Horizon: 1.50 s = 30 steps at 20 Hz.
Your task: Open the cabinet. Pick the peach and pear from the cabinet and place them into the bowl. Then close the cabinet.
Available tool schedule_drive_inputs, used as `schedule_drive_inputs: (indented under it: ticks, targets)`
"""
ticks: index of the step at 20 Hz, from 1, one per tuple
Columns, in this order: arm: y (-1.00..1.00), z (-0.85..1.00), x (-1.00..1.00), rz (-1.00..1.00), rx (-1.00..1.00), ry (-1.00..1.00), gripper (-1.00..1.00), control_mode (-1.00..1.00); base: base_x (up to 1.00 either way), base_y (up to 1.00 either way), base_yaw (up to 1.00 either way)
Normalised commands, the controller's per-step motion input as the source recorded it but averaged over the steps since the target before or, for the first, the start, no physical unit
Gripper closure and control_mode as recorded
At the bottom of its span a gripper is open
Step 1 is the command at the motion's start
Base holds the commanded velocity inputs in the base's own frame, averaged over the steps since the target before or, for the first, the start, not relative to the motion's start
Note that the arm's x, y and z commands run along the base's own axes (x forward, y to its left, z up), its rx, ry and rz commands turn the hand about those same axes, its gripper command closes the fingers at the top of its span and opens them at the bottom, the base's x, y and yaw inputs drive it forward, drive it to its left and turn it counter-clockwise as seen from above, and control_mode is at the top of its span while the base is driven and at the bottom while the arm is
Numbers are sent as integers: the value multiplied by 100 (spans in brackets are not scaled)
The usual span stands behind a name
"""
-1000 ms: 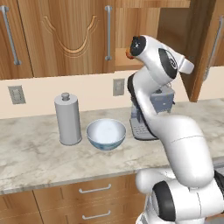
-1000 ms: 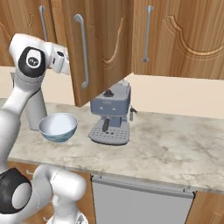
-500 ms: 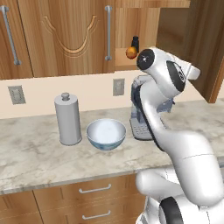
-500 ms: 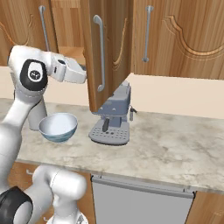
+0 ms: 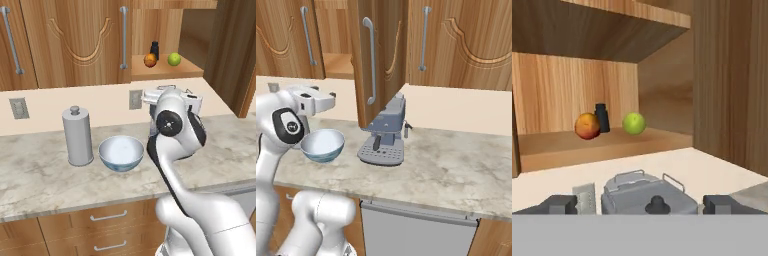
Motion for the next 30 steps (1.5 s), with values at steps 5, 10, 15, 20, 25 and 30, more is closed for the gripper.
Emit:
schedule_drive_inputs:
  ticks: [5, 10, 15, 20, 25, 30]
  targets:
    - [49, 27, 12, 42, -1, -16, -100, -100, 0, 0, 0]
    - [13, 19, 0, 11, -2, -13, -100, -100, 0, 0, 0]
    - [47, 45, 3, 4, -12, -24, -100, -100, 0, 0, 0]
    - [60, 48, 34, 0, -4, -13, -100, -100, 0, 0, 0]
    - [60, 23, 79, 0, -2, -2, -100, -100, 0, 0, 0]
    - [47, 1, 96, 0, -1, 0, -100, -100, 0, 0, 0]
